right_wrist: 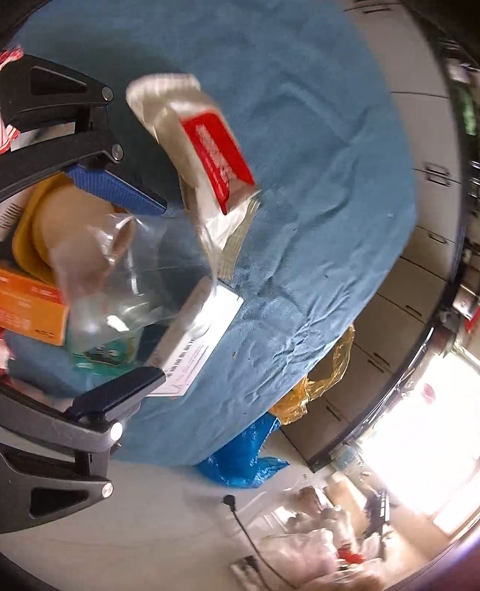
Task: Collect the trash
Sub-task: 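Carry the box and cup to the red basket and release both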
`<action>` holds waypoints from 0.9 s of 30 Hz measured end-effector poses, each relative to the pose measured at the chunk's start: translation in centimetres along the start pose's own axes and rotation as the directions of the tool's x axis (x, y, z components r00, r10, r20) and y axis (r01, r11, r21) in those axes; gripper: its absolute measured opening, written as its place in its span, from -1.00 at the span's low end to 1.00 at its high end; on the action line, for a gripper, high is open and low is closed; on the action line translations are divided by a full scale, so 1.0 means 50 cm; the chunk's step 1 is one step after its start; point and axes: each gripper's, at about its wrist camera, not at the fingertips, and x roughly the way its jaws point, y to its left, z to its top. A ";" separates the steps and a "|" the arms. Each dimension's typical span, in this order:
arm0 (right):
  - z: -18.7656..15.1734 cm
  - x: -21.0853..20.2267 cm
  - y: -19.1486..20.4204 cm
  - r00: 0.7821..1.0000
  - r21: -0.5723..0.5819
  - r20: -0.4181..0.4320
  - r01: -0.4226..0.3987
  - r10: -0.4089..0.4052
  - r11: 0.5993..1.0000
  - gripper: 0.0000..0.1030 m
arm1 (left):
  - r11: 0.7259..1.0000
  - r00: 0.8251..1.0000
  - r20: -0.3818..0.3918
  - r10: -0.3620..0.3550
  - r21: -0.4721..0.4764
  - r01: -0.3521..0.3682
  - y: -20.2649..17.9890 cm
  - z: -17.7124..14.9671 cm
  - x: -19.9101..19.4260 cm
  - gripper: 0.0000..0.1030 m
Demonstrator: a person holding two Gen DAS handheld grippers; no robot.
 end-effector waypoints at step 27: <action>0.099 -0.349 0.191 0.809 0.104 0.360 -0.529 0.464 0.842 0.17 | 0.948 0.973 0.074 0.217 -0.254 -0.192 0.314 -0.077 -0.187 -0.35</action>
